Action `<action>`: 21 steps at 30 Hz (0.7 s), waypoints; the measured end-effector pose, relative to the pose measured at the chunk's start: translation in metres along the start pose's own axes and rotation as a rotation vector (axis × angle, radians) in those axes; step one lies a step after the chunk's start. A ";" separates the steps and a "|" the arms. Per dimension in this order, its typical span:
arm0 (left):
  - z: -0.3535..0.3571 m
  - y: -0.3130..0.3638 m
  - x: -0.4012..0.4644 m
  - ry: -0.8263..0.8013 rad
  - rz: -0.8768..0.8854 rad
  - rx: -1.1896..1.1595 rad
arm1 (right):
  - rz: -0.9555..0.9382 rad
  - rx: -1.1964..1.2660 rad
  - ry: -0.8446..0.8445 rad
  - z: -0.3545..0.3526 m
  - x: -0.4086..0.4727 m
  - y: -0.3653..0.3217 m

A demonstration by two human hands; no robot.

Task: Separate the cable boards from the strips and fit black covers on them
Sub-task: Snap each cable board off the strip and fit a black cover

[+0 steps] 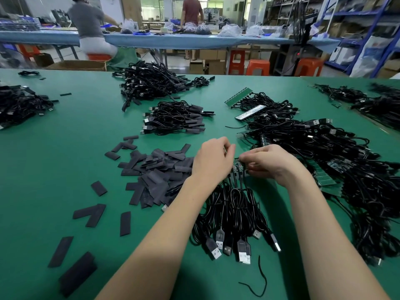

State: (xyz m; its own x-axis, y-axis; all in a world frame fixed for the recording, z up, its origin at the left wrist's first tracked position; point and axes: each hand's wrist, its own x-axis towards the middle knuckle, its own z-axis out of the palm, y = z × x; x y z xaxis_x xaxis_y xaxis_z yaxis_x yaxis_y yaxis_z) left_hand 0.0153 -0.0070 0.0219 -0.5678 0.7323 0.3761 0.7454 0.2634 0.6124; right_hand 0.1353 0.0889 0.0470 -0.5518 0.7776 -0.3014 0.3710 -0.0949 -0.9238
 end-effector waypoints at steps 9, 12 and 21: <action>0.002 0.019 0.005 -0.025 -0.147 -0.125 | -0.039 0.335 -0.280 -0.011 -0.012 -0.005; 0.001 0.019 0.006 0.006 -0.174 -0.179 | -0.027 0.277 -0.301 -0.013 -0.014 -0.007; 0.003 0.019 0.005 0.042 -0.126 -0.241 | 0.011 0.404 -0.314 -0.008 -0.012 -0.001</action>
State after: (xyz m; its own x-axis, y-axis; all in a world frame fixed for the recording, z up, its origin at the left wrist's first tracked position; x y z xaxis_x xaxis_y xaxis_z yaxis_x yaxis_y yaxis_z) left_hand 0.0278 0.0035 0.0328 -0.6685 0.6751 0.3121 0.5663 0.1901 0.8020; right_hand 0.1475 0.0849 0.0534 -0.7706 0.5566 -0.3104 0.0937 -0.3827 -0.9191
